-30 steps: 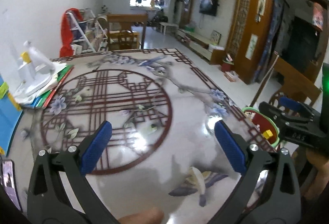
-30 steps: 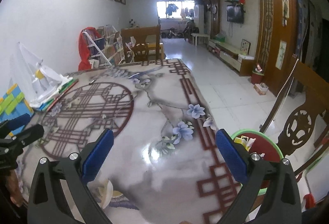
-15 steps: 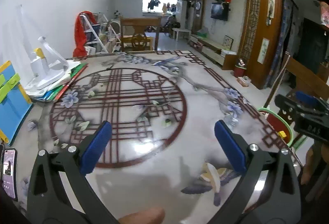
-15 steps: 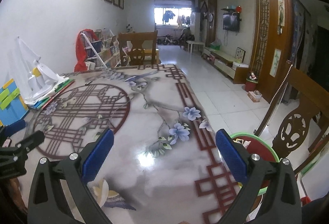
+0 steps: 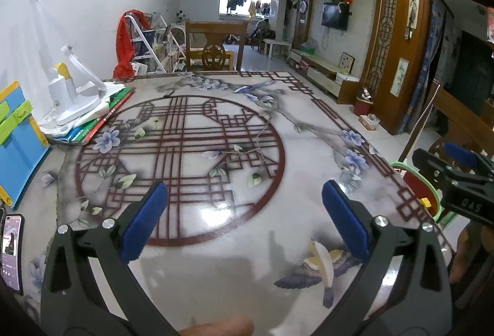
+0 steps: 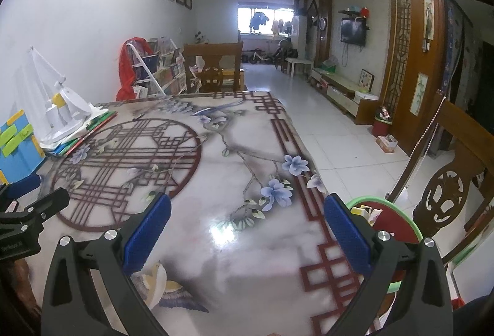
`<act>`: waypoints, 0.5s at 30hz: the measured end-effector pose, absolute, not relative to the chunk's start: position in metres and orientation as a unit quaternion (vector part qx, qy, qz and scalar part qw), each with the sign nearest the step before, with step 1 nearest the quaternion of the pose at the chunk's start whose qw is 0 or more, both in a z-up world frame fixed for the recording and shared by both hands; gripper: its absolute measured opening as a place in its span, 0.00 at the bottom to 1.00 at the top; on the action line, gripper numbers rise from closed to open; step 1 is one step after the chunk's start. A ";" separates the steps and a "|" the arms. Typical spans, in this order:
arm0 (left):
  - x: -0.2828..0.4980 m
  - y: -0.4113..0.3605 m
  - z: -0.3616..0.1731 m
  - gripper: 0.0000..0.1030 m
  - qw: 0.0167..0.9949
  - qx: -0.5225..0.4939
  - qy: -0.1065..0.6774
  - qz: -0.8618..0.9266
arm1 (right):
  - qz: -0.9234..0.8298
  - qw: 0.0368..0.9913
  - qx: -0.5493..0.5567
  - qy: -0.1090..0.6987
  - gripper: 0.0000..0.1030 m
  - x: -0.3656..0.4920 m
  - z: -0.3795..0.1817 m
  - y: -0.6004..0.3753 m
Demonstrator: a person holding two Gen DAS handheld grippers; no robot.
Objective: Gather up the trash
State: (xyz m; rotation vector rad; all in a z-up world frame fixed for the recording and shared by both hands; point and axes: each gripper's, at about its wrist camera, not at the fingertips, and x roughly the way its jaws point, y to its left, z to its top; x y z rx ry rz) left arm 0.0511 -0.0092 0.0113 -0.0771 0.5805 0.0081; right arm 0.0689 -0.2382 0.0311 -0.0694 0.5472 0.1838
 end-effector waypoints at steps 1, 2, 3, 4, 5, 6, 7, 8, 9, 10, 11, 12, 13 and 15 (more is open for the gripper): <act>0.051 -0.011 0.011 0.95 0.957 -0.035 0.286 0.004 | 0.091 0.958 -0.032 0.271 0.93 0.069 0.031 -0.238; 0.051 -0.011 0.011 0.95 0.957 -0.034 0.287 0.002 | 0.091 0.957 -0.032 0.272 0.93 0.069 0.031 -0.238; 0.051 -0.012 0.011 0.95 0.957 -0.034 0.287 0.001 | 0.090 0.958 -0.032 0.272 0.93 0.069 0.030 -0.239; 0.051 -0.013 0.010 0.95 0.957 -0.033 0.287 0.000 | 0.091 0.957 -0.032 0.272 0.93 0.069 0.030 -0.239; 0.051 -0.013 0.011 0.95 0.957 -0.032 0.287 0.001 | 0.091 0.957 -0.032 0.272 0.93 0.069 0.030 -0.239; 0.050 -0.013 0.010 0.95 0.957 -0.032 0.287 0.002 | 0.091 0.958 -0.032 0.272 0.93 0.069 0.030 -0.239; 0.051 -0.013 0.011 0.95 0.957 -0.033 0.288 0.001 | 0.091 0.958 -0.032 0.272 0.93 0.069 0.030 -0.239; 0.051 -0.013 0.011 0.95 0.957 -0.034 0.288 0.001 | 0.091 0.958 -0.032 0.271 0.93 0.069 0.030 -0.239; 0.051 -0.013 0.011 0.95 0.957 -0.033 0.287 0.001 | 0.091 0.958 -0.032 0.272 0.93 0.069 0.030 -0.239; 0.051 -0.013 0.010 0.95 0.957 -0.032 0.288 0.001 | 0.091 0.957 -0.032 0.272 0.93 0.069 0.030 -0.239; 0.051 -0.013 0.011 0.95 0.957 -0.033 0.288 0.001 | 0.093 0.957 -0.032 0.273 0.93 0.069 0.030 -0.238; 0.051 -0.013 0.010 0.95 0.957 -0.033 0.289 0.000 | 0.095 0.957 -0.031 0.273 0.93 0.069 0.030 -0.238; 0.050 -0.013 0.010 0.95 0.957 -0.032 0.289 0.000 | 0.095 0.957 -0.031 0.273 0.93 0.069 0.029 -0.240; 0.049 -0.013 0.010 0.95 0.957 -0.031 0.289 -0.001 | 0.097 0.956 -0.033 0.274 0.93 0.069 0.029 -0.240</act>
